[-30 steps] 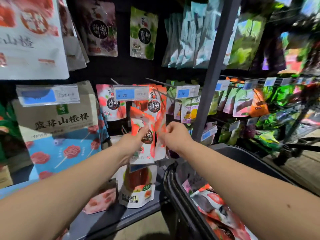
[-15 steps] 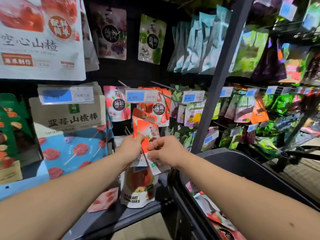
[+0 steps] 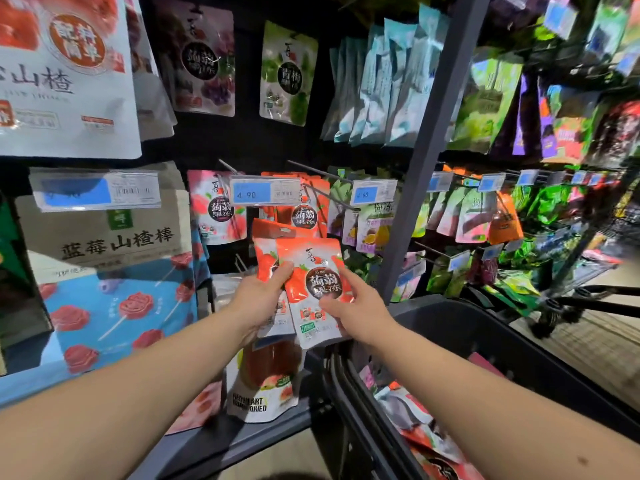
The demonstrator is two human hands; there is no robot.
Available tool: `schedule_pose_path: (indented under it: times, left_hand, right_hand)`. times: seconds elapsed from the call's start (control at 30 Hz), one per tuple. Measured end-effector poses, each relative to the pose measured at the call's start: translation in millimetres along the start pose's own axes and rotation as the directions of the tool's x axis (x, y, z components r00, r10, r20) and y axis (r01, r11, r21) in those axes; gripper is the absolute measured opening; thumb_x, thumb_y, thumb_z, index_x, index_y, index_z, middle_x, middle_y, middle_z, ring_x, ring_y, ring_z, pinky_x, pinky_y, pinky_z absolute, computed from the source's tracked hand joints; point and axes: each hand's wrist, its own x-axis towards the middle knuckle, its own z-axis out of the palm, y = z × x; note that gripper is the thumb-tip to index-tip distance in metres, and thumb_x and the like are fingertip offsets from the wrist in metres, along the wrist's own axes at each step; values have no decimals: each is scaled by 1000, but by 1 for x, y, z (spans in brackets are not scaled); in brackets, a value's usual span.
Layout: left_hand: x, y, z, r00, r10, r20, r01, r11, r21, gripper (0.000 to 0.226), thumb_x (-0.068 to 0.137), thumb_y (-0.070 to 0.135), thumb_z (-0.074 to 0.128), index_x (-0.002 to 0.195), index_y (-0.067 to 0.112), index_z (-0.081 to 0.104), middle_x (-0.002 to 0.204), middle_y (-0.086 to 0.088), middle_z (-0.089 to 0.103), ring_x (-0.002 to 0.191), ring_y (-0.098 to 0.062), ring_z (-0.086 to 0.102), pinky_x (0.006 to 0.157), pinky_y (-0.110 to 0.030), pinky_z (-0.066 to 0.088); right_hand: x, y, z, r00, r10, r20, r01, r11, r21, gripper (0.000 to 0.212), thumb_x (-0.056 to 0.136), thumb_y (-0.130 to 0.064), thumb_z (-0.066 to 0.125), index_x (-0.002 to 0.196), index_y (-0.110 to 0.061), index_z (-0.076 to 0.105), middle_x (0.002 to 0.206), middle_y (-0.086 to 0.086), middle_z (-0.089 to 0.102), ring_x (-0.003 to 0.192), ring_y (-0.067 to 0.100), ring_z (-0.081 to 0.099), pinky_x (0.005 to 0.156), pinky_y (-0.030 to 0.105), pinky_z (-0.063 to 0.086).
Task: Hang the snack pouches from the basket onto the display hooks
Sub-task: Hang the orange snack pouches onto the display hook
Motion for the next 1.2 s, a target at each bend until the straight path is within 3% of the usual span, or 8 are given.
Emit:
schedule_pose_path:
  times: [0.07,0.2,0.33,0.53,0.63,0.77,1.0,1.2]
  left_hand:
    - [0,1,7,1000,-2,3,2,1000,25,41,91,56,65,94,16,68,84,3,66,72,-8,58,61,-23,42]
    - [2,3,19,999,15,39,-15,1000,21,31,91,49,69,100,20,68,92,6,69,78,-7,61,61,-18,43]
    - [1,1,26,1000,-8,27,7,1000,28,37,91,42,72,109,11,72,93,2,74,74,-4,66,52,-14,44]
    - [2,1,30,994,-54,92,59,997,-48,32,87,32,79,108,8,73,91,-3,79,68,-9,75,50,-17,53]
    - [2,-1,34,989,-35,144,47,996,-81,24,85,17,81,106,7,74,89,-2,79,69,-10,75,50,-18,53]
    - [6,-2,39,987,-28,161,49,991,-127,19,86,6,78,104,6,73,87,-5,79,69,-15,76,52,-21,55]
    - [16,-11,45,991,-7,132,19,996,-92,19,84,7,80,102,9,75,92,-5,79,70,-14,76,53,-21,55]
    - [22,-17,46,991,6,131,1,998,-55,20,84,10,81,102,15,76,93,0,79,80,-15,76,66,-27,57]
  right_hand:
    - [-3,3,-9,993,-70,-93,74,996,46,73,92,-2,67,152,-35,41,113,-12,66,69,-10,64,67,11,52]
    - [-4,2,-20,946,-180,-268,193,981,23,78,88,-14,67,157,-33,36,131,-11,66,119,5,65,107,41,52]
    - [2,1,-26,900,-211,-381,228,974,-2,79,88,-13,66,157,-33,35,125,1,68,113,19,68,98,46,57]
    - [19,2,-28,903,-166,-397,189,982,20,71,94,-9,68,156,-24,37,119,-19,66,108,-5,65,97,23,55]
    - [24,3,-27,914,-137,-382,165,985,40,68,96,-14,68,156,-20,38,113,-26,59,106,-10,61,75,-1,45]
    - [29,0,-28,914,-144,-380,152,988,-8,67,99,-15,66,157,-28,35,99,-35,52,79,-33,51,63,-6,38]
    - [44,8,-26,923,-111,-368,124,992,12,68,94,-24,67,154,-38,39,125,-4,68,110,13,67,100,42,56]
    - [44,13,-27,926,-129,-355,131,991,-20,67,95,-24,66,156,-28,39,111,-1,72,106,19,69,99,49,55]
